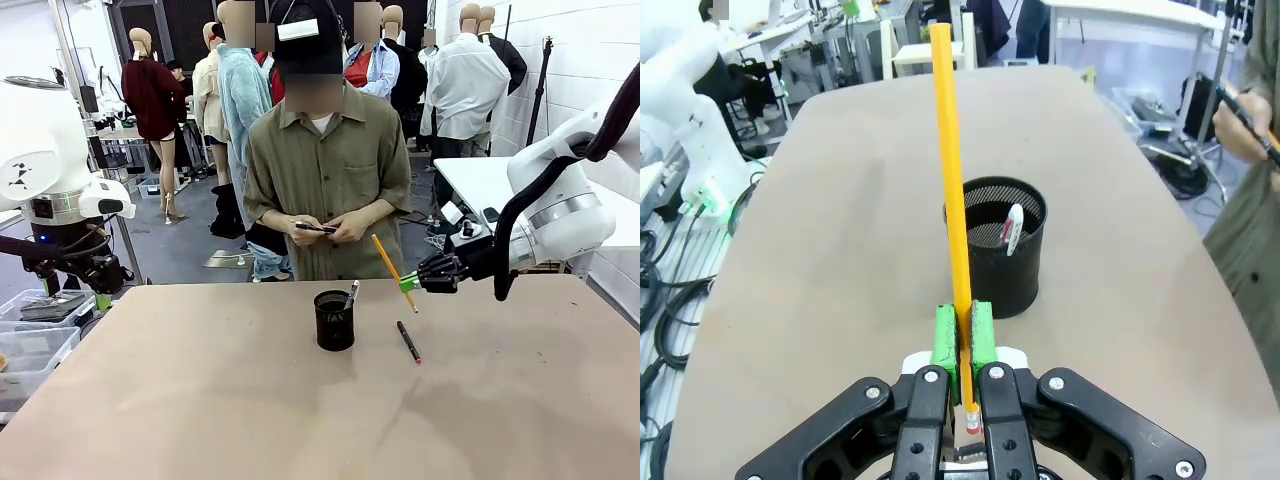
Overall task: Place the pens into the pen holder.
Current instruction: Pick up a writing instrument from the table and place it into the Pen holder.
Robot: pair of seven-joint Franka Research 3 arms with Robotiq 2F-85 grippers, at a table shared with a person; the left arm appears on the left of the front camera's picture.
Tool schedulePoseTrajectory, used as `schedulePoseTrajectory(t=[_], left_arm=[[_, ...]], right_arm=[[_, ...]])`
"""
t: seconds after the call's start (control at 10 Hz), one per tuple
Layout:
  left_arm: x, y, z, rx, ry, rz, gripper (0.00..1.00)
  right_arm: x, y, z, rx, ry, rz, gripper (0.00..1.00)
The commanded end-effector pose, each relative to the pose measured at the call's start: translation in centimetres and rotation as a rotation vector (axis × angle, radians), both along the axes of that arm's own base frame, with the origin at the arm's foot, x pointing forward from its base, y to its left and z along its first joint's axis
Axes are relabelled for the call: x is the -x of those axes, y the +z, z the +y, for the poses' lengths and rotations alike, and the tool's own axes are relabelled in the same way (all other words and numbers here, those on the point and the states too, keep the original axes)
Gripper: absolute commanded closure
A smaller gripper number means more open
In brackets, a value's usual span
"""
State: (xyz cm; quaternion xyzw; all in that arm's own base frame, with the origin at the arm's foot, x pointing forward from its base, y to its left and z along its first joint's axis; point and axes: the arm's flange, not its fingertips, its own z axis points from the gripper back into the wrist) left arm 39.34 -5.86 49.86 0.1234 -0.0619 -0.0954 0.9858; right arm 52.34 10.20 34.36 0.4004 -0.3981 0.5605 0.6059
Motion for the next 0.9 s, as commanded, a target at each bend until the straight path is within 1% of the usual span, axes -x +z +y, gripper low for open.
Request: schedulePoseTrajectory(t=[0.0, 0.2, 0.3, 0.5, 0.8], left_arm=[[0.1, 0.1, 0.0, -0.017, 0.011, 0.002, 0.04], [0.1, 0.1, 0.0, -0.017, 0.011, 0.002, 0.04], [0.1, 0.1, 0.0, -0.017, 0.011, 0.002, 0.04], [0.1, 0.1, 0.0, -0.017, 0.011, 0.002, 0.04], [0.1, 0.1, 0.0, -0.017, 0.011, 0.002, 0.04]], right_arm=[[-0.4, -1.0, 0.2, -0.038, 0.038, -0.037, 1.0], [-0.4, -1.2, 0.0, -0.05, 0.054, -0.047, 1.0], [-0.3, -1.3, -0.2, -0.076, 0.04, -0.052, 1.0], [0.0, -1.7, -0.9, -0.07, 0.1, -0.074, 1.0], [0.2, -2.2, -2.0, -0.091, 0.135, -0.096, 1.0]])
